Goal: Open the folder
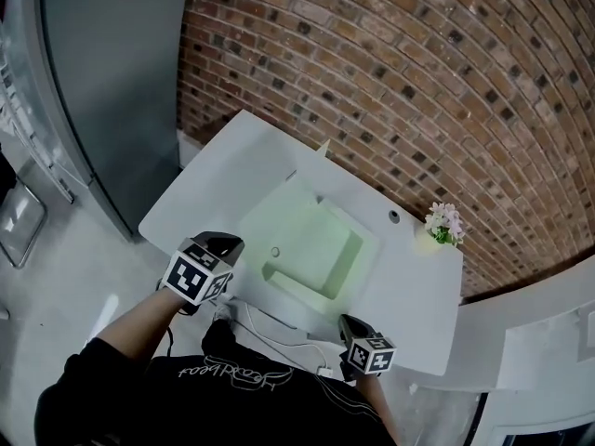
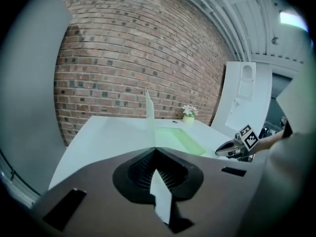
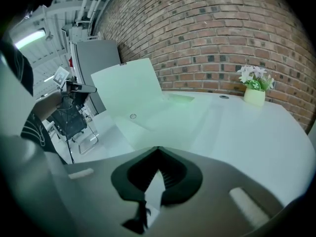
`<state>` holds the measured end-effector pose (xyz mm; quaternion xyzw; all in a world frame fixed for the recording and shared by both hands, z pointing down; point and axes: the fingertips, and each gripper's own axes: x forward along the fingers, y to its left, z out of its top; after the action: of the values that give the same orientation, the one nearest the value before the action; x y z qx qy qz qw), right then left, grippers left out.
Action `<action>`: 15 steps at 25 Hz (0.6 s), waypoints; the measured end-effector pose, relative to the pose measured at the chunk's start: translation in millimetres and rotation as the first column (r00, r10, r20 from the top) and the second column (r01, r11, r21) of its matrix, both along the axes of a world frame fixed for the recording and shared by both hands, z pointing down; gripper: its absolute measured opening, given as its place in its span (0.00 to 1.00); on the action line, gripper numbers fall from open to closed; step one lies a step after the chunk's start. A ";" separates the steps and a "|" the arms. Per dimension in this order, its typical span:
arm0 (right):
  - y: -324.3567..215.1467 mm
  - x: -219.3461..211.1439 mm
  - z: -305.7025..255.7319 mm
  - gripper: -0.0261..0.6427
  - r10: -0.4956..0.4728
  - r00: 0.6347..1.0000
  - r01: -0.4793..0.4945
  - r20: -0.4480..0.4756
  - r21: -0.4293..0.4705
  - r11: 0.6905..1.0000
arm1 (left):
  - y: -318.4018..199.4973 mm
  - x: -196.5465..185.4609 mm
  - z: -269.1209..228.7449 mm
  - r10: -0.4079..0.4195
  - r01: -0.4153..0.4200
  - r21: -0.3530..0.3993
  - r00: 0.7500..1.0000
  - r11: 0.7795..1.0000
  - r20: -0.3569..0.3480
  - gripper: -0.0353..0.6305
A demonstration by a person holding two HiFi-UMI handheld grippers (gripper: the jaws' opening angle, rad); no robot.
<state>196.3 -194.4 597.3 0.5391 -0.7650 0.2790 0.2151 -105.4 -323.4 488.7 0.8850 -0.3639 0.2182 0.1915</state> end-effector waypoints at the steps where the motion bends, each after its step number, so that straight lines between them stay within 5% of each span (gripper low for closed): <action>1: 0.7 0.6 0.9 0.04 -0.001 1.000 0.001 0.006 0.000 1.000 | -1.7 -3.3 2.6 -0.013 0.012 -0.012 1.000 1.000 -0.019 0.06; 15: 0.2 5.2 3.7 0.04 -0.013 1.000 0.013 0.022 0.007 1.000 | -38.9 -62.2 53.6 -0.233 0.198 -0.221 0.962 0.955 -0.140 0.06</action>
<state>201.6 -194.2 601.1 0.5317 -0.7718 0.2808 0.2065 -167.5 -362.3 542.2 0.8304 -0.4170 0.1584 0.3339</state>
